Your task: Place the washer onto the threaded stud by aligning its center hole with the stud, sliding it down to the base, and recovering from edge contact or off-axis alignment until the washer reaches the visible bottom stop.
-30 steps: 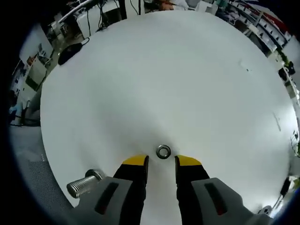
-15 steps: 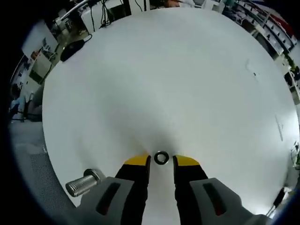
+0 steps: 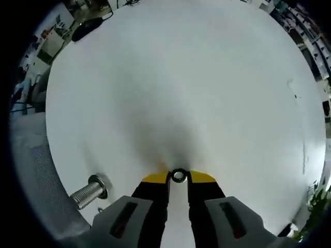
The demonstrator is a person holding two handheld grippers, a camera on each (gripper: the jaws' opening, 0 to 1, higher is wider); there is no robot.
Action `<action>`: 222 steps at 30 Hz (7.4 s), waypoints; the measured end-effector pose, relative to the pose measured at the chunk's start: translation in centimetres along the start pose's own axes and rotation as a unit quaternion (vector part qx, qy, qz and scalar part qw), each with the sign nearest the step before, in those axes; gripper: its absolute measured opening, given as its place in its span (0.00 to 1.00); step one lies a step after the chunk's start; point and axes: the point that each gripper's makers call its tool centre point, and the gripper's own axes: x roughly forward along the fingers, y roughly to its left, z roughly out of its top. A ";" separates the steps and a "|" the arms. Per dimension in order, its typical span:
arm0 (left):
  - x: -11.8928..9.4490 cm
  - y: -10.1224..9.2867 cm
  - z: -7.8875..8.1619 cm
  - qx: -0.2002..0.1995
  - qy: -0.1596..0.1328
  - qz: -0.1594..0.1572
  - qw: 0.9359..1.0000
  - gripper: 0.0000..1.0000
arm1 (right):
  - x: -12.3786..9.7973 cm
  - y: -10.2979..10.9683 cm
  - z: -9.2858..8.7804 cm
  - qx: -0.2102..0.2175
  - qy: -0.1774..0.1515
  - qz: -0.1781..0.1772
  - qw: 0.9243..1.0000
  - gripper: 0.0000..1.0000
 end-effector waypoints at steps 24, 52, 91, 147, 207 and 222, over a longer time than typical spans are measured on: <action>0.0 0.2 -0.2 0.006 0.008 0.007 1.000 0.24 | -1.0 1.7 -1.9 0.048 -0.103 -0.024 0.993 0.14; -0.2 0.5 -0.1 0.001 0.002 0.014 1.000 0.24 | -3.8 0.8 -6.5 0.069 -0.095 -0.031 0.993 0.26; -0.1 0.8 -0.3 -0.008 0.006 0.020 1.000 0.24 | -0.9 -3.6 -12.9 0.124 -0.067 -0.031 0.990 0.23; 0.0 0.4 -0.3 -0.003 0.006 0.006 1.000 0.23 | -0.5 -3.6 -12.0 0.080 0.030 -0.036 0.996 0.13; -0.4 0.5 0.6 0.004 -0.017 0.013 1.000 0.23 | -9.2 2.2 -10.6 0.095 -0.167 -0.059 0.980 0.13; -0.4 0.5 0.5 0.005 -0.013 0.015 1.000 0.23 | -10.1 7.0 -9.6 0.030 -0.182 -0.027 0.982 0.13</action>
